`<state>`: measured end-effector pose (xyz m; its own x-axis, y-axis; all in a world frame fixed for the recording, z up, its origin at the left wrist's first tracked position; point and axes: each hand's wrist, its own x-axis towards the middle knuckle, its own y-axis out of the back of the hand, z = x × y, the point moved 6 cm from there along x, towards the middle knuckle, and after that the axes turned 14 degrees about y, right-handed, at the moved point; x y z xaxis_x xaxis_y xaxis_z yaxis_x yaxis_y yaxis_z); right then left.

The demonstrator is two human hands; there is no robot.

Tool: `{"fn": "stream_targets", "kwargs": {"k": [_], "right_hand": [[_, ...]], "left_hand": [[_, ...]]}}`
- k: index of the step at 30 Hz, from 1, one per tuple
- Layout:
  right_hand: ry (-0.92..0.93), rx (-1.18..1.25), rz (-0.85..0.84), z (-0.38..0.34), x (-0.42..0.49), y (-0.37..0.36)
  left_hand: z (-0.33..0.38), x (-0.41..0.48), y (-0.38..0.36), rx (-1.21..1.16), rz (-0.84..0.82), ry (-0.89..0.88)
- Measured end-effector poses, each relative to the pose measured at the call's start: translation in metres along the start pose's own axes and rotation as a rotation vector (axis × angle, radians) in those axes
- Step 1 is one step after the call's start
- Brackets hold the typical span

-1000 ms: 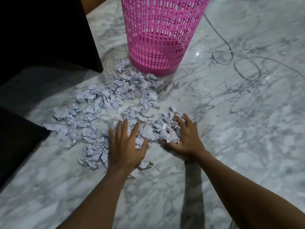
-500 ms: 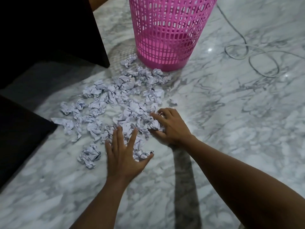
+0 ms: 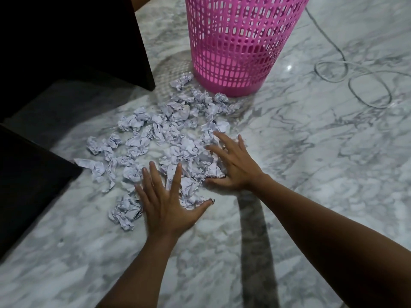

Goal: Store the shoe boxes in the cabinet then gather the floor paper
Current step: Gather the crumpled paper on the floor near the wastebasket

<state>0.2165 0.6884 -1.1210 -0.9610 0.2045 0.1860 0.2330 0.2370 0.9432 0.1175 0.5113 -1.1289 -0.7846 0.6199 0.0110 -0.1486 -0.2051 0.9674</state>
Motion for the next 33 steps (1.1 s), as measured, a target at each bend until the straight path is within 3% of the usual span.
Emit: {"fn": "stream_targets", "kwargs": {"k": [5, 10, 21, 28, 33], "right_hand": [[0.139, -0.002, -0.126, -0.014, 0.016, -0.02], [0.101, 0.038, 0.118, -0.027, 0.013, -0.021], [-0.066, 0.117, 0.249, -0.023, 0.003, -0.02], [-0.228, 0.189, 0.516, 0.016, -0.008, 0.024], [-0.313, 0.203, 0.441, 0.042, -0.009, 0.033]], "left_hand": [[0.003, 0.008, -0.008, 0.05, -0.041, -0.057], [0.001, 0.01, -0.01, -0.006, 0.081, -0.066], [0.009, 0.021, -0.015, -0.066, 0.213, -0.057], [0.009, 0.019, -0.017, -0.007, 0.276, -0.031], [0.01, 0.022, -0.017, -0.045, 0.247, -0.045]]}}
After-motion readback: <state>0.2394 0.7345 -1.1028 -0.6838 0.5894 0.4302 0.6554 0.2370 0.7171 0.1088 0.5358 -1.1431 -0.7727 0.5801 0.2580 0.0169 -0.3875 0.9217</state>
